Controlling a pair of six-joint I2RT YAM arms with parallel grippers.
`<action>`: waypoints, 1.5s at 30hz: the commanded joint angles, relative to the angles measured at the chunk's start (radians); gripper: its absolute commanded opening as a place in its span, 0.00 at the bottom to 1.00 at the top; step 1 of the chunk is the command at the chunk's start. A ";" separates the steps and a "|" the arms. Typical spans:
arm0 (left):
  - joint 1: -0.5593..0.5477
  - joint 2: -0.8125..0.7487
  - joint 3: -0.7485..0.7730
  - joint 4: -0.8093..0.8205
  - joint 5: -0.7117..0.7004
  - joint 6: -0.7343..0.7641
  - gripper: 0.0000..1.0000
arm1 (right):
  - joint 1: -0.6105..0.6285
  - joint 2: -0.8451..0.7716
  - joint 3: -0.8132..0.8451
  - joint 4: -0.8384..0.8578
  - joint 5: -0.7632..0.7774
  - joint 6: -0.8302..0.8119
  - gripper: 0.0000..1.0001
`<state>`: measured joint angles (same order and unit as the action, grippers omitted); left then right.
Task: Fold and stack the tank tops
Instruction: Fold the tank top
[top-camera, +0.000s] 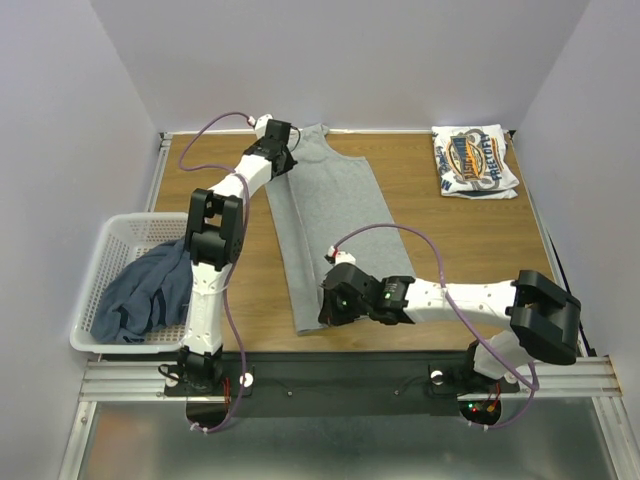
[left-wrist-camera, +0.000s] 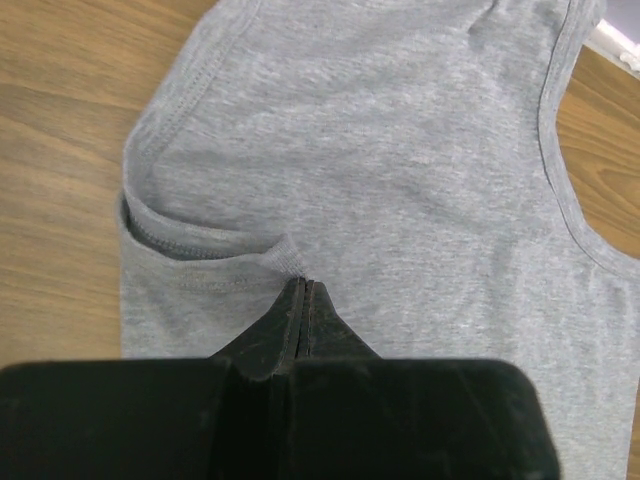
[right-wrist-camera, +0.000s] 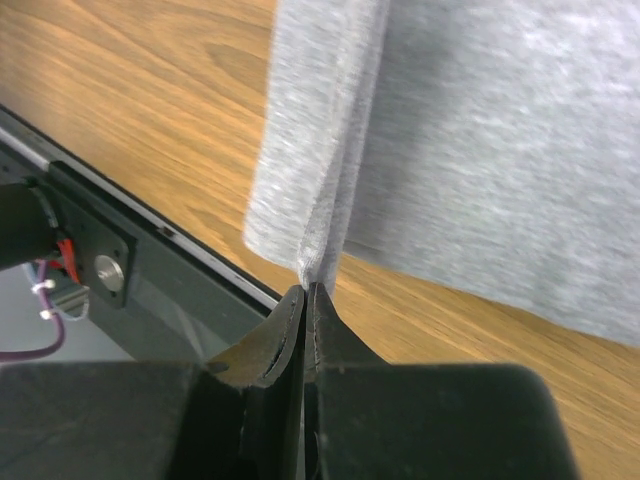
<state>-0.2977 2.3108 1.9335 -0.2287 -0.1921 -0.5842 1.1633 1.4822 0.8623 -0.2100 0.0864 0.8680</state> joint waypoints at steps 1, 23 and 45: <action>-0.014 0.004 0.058 0.008 -0.020 -0.011 0.00 | -0.005 -0.039 -0.025 0.034 0.024 0.019 0.06; -0.046 0.052 0.088 0.022 0.006 -0.008 0.14 | -0.036 -0.118 -0.129 0.034 0.070 0.048 0.19; 0.078 -0.167 -0.186 0.140 0.098 0.072 0.26 | 0.022 0.197 0.227 -0.112 0.256 -0.104 0.41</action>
<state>-0.2314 2.1078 1.7535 -0.1200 -0.1589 -0.5560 1.1763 1.6173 1.0374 -0.3061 0.2794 0.8001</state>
